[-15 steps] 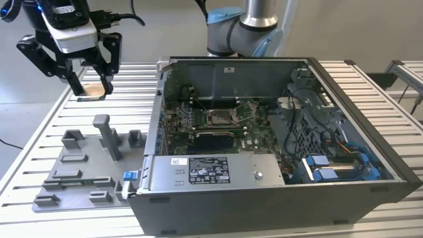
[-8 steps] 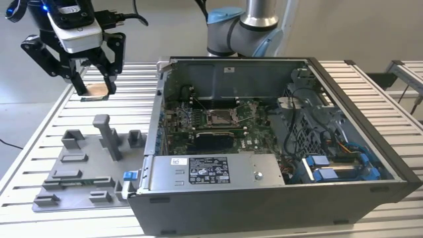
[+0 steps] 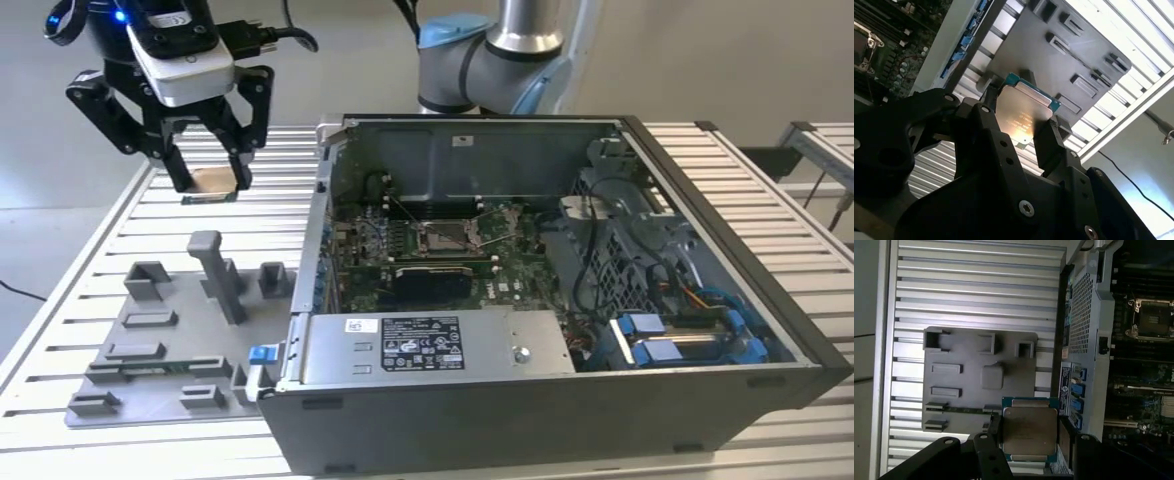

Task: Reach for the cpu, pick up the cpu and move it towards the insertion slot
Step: 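Pick up the cpu and move it towards the insertion slot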

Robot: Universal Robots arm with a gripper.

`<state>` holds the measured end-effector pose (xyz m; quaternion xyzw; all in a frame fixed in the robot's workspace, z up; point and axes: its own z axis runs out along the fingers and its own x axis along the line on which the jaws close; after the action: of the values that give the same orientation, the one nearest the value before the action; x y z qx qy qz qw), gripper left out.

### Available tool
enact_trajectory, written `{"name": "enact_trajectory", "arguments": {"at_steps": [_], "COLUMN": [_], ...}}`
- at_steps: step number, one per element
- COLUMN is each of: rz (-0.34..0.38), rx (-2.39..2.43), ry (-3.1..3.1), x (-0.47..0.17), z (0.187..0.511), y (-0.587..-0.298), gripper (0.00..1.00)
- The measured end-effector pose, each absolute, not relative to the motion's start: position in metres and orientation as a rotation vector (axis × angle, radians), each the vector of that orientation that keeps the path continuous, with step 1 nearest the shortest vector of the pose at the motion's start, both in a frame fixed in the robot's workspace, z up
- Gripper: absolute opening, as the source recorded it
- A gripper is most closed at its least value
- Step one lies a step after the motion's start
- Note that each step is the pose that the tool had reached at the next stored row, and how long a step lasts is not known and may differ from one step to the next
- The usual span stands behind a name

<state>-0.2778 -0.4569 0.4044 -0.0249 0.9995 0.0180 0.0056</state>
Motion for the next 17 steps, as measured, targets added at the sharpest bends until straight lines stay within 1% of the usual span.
{"name": "enact_trajectory", "arguments": {"at_steps": [17], "rz": [0.056], "rx": [-0.078], "ry": [3.129], "x": [-0.257], "z": [0.404], "y": [-0.457], "gripper": [0.0]}}
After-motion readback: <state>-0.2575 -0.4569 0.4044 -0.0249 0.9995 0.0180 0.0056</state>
